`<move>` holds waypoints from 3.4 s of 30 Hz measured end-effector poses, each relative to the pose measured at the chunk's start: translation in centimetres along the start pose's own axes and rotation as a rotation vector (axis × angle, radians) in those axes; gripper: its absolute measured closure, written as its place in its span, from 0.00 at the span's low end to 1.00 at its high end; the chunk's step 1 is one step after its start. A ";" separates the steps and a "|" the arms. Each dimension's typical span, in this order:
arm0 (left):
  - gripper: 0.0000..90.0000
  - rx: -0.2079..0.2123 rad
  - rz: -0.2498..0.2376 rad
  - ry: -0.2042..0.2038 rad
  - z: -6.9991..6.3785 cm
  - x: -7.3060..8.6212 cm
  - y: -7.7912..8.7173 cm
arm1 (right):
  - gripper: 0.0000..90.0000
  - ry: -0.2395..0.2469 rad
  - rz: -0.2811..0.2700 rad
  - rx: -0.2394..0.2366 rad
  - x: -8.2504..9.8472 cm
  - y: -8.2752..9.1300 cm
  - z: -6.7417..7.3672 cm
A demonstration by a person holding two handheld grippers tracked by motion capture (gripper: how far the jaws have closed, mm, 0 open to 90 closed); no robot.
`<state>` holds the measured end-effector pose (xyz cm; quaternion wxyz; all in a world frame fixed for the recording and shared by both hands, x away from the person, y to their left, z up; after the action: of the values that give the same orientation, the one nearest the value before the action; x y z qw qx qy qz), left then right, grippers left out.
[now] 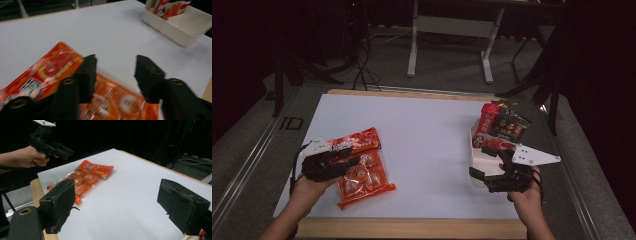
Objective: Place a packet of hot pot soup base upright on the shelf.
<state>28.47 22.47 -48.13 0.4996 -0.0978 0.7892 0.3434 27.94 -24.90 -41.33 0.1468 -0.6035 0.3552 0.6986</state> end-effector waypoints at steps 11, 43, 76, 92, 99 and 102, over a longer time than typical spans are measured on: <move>0.97 -0.141 0.174 0.058 3.4 4.2 1.2 | 0.17 0.007 0.014 -0.017 0.7 -0.2 0.9; 1.00 -0.194 0.344 0.104 6.2 5.9 -2.7 | 0.16 0.000 0.036 -0.035 1.6 -0.9 1.0; 1.00 -0.030 0.399 -0.041 1.8 1.9 -11.9 | 0.17 -0.016 0.026 -0.039 1.8 -0.5 0.7; 1.00 0.012 0.400 -0.054 1.0 1.5 -12.3 | 0.16 -0.021 0.023 -0.039 1.8 -0.2 0.7; 1.00 0.018 0.422 -0.032 0.1 2.0 -9.3 | 0.17 -0.018 0.023 -0.044 1.7 -0.4 0.9; 1.00 0.037 0.427 -0.021 -0.5 2.4 -8.2 | 0.16 -0.017 0.026 -0.044 1.7 -0.4 0.9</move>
<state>31.04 16.51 -53.75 0.4256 0.0845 0.7929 0.4278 27.12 -24.37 -43.07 0.1274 -0.5961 0.3461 0.7132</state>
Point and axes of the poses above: each handheld gripper's, and its own axes: y roughly backward along the jaws, x roughly out of its underside, z roughly to its left, the point moved 3 cm from there along -y, roughly forward along the jaws, and after that the axes turned 11 degrees about x, right-handed, at the moved point
